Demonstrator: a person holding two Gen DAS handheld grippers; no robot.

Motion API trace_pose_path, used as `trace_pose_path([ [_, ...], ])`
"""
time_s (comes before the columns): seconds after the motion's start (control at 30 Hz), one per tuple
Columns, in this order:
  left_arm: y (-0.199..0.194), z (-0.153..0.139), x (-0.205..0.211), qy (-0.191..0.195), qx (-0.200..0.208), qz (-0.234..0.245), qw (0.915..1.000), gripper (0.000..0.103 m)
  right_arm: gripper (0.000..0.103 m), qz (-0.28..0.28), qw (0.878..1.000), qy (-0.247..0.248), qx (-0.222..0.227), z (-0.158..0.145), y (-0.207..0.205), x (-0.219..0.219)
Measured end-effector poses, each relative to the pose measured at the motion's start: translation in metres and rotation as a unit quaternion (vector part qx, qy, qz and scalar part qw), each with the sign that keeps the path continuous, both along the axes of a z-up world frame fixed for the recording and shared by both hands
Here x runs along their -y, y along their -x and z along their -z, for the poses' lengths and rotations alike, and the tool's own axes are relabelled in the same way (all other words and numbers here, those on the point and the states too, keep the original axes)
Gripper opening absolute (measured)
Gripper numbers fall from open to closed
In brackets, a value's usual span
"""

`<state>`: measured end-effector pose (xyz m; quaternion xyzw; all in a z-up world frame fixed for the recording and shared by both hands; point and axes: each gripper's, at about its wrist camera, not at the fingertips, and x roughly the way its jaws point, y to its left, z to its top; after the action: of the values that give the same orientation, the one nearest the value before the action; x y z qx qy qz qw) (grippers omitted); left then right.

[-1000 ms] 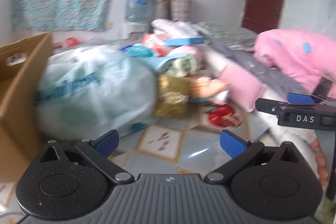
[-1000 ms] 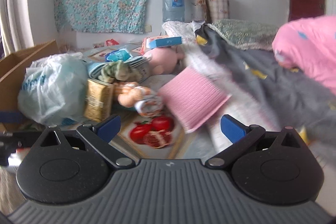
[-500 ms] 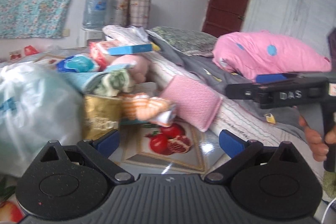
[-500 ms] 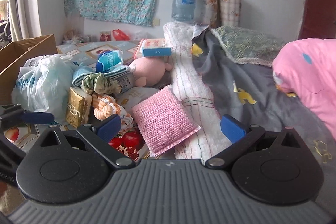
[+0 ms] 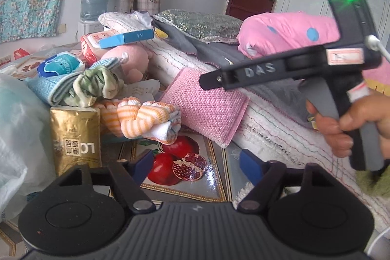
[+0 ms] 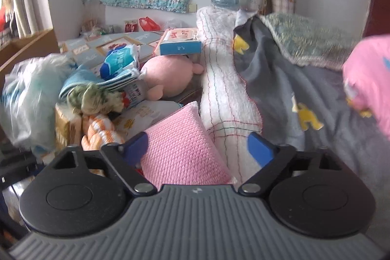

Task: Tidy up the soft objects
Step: 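Move the right gripper to the pink knitted pad and close on it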

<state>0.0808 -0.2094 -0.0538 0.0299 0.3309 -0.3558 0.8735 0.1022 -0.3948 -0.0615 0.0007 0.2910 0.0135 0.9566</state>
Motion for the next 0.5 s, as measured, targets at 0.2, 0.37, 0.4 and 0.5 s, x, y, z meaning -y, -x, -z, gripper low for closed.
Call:
trace_pose_path([
  [0.2, -0.015, 0.008, 0.012, -0.001, -0.02, 0.001, 0.9998, 0.071, 0.058, 0.027, 0.996, -0.089, -0.016, 0.022, -0.014, 0.029],
  [0.37, -0.018, 0.012, 0.024, -0.006, -0.029, 0.021, 0.9993, 0.071, 0.047, 0.036, 0.988, -0.149, -0.027, 0.024, -0.002, 0.039],
  [0.4, -0.018, 0.012, 0.026, -0.007, -0.032, 0.026, 0.9991, 0.071, 0.047, 0.037, 0.986, -0.159, -0.031, 0.025, 0.001, 0.04],
  [0.5, -0.018, 0.014, 0.029, -0.01, -0.039, 0.036, 0.9985, 0.071, 0.045, 0.038, 0.978, -0.199, -0.047, 0.029, 0.01, 0.043],
])
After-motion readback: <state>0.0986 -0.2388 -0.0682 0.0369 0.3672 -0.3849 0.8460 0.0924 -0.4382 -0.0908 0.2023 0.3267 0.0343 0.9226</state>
